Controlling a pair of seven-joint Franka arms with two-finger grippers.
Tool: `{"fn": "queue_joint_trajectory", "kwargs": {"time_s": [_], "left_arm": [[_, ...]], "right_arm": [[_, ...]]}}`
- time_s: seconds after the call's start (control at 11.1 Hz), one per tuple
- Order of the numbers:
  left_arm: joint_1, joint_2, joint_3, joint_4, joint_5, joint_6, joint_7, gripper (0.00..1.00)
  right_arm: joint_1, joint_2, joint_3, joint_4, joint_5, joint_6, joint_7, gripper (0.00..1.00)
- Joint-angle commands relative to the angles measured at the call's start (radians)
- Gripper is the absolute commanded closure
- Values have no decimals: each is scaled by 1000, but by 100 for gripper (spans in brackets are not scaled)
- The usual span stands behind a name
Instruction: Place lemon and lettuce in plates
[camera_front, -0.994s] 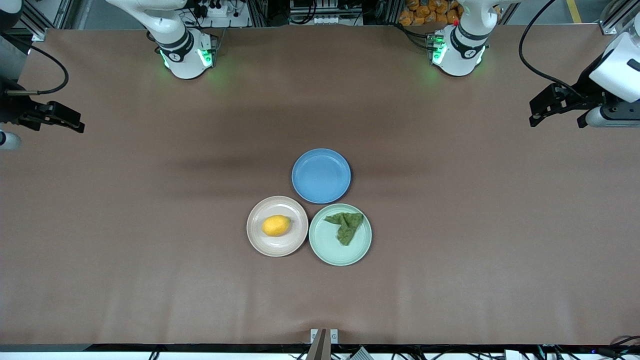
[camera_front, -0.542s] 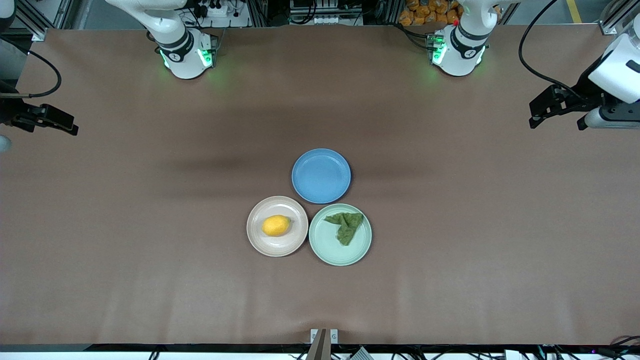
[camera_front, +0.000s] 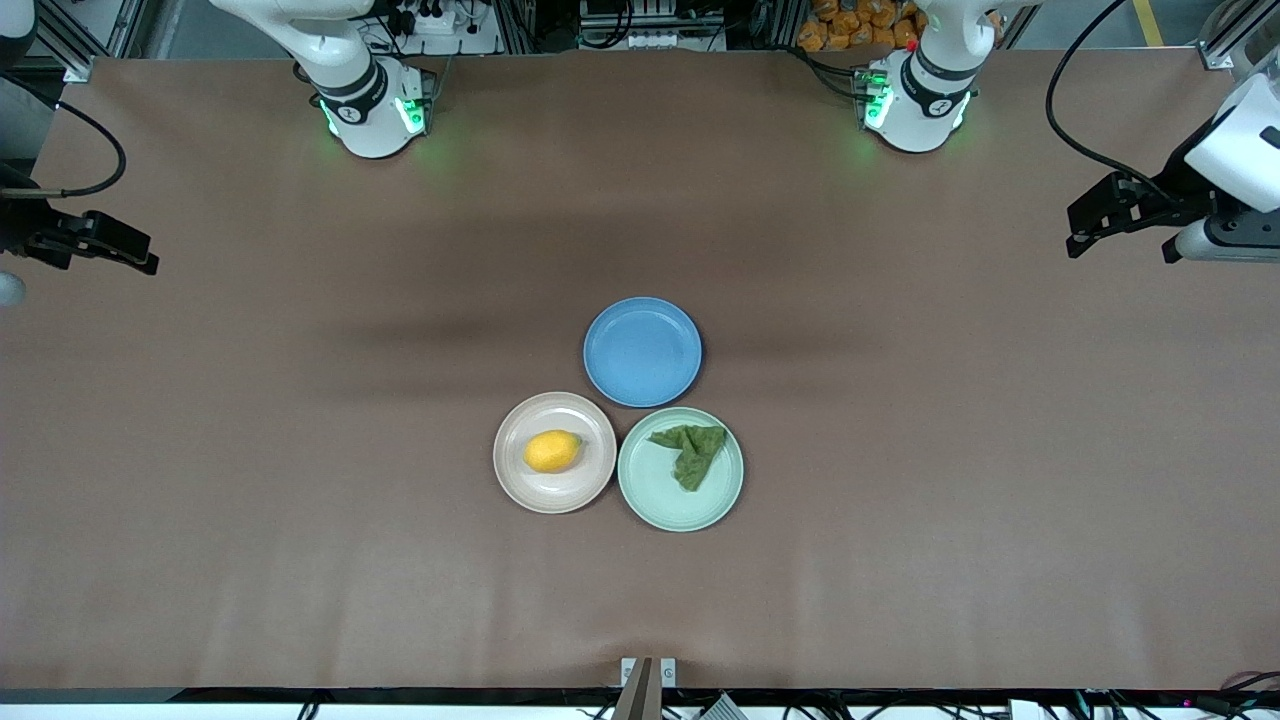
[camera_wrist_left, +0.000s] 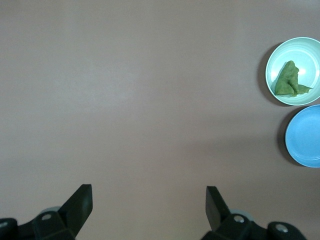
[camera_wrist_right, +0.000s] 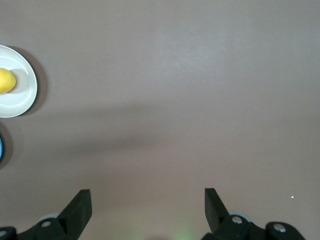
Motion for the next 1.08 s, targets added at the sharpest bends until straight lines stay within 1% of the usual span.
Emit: {"fn": "queue_joint_trajectory", "kwargs": {"time_s": [0.0,0.18,0.99], "left_arm": [[5,2,-5,33,-10,-4,22,0],[11,2,-3,41,-21,-30,23,0],[-1,16,-5,38,-10,-36,26,0]], "right_arm": [[12,-11,-9,-9,1,16,-13,0],[14,-8,-9,0,1,15,-13,0],[14,-8,-6,1,3,16,-11,0]]}}
